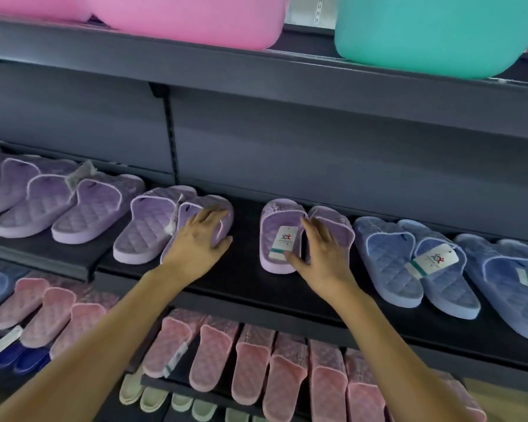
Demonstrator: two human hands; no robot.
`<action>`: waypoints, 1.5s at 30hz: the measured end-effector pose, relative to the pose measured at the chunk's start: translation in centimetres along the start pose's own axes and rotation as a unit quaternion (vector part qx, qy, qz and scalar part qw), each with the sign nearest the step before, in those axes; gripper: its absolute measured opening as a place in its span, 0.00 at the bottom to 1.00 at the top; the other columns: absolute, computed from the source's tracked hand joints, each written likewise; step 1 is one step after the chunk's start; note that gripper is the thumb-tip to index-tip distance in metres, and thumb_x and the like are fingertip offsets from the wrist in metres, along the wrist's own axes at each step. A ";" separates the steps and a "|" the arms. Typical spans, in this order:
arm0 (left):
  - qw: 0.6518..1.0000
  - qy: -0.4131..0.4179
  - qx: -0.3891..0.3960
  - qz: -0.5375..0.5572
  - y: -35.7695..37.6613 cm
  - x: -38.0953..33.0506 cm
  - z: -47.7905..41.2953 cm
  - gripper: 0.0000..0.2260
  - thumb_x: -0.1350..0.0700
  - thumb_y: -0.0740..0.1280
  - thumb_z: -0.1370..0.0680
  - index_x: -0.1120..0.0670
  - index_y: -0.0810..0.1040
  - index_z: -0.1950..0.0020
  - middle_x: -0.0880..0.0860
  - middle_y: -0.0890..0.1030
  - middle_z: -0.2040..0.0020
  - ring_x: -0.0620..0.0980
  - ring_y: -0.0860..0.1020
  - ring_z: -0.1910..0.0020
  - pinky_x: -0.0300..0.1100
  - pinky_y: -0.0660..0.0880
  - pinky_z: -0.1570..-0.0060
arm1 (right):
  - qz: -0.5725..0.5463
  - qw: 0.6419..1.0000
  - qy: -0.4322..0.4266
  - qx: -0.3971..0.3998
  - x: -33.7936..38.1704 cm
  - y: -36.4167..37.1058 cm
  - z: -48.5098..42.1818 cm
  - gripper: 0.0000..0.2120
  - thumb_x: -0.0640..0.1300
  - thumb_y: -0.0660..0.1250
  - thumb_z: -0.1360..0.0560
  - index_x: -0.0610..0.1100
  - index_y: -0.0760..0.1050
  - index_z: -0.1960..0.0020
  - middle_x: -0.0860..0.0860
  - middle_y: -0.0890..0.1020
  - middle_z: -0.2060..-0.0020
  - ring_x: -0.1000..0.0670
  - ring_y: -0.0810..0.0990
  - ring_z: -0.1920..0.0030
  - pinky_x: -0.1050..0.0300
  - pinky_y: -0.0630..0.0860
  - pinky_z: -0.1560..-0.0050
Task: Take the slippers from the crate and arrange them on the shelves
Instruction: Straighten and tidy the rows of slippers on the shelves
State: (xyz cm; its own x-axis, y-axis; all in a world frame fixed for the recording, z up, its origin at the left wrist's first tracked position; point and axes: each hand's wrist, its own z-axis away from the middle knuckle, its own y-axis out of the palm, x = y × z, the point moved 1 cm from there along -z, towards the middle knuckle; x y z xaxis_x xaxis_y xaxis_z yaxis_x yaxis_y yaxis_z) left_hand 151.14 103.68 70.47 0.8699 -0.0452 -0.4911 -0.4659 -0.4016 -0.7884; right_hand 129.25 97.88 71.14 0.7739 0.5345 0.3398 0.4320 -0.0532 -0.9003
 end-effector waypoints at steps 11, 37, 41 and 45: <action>0.999 -0.030 -0.027 -0.005 -5.3 8.4 0.3 0.27 0.49 0.60 0.31 0.62 0.74 0.37 0.60 0.74 0.37 0.62 0.71 0.36 0.46 0.65 0.38 | -0.018 0.998 -0.057 0.025 7.5 3.6 -3.6 0.34 0.53 0.63 0.23 0.45 0.50 0.24 0.46 0.55 0.25 0.47 0.54 0.25 0.53 0.56 0.28; 0.990 0.129 0.061 0.016 -4.0 18.7 -5.8 0.27 0.50 0.59 0.30 0.62 0.73 0.35 0.61 0.75 0.37 0.65 0.70 0.35 0.56 0.67 0.36 | 0.054 0.980 -0.032 -0.186 17.5 11.1 -9.5 0.17 0.56 0.60 0.29 0.45 0.80 0.55 0.52 0.80 0.58 0.50 0.80 0.58 0.62 0.76 0.66; 0.990 0.123 0.070 0.025 -3.8 19.0 -5.9 0.29 0.47 0.56 0.31 0.62 0.73 0.35 0.61 0.75 0.37 0.65 0.70 0.35 0.57 0.68 0.37 | 0.056 0.992 0.008 -0.115 18.2 11.2 -9.3 0.15 0.58 0.68 0.29 0.46 0.77 0.61 0.53 0.80 0.65 0.53 0.75 0.66 0.69 0.61 0.70; 0.990 0.114 0.070 0.036 -3.8 19.0 -5.8 0.28 0.50 0.57 0.31 0.62 0.72 0.35 0.61 0.74 0.36 0.65 0.68 0.34 0.56 0.66 0.35 | 0.055 0.994 0.042 -0.088 18.7 11.4 -9.5 0.12 0.52 0.68 0.29 0.46 0.71 0.65 0.53 0.78 0.68 0.54 0.71 0.67 0.65 0.59 0.71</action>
State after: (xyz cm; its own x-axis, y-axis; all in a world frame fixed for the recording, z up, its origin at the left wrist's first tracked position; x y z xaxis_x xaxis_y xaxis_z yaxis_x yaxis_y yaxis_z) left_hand 170.34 99.07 66.32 0.8401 -0.2810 -0.4639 -0.5319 -0.2591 -0.8062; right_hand 152.99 99.26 69.84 0.8533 0.4455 0.2709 0.4121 -0.2579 -0.8739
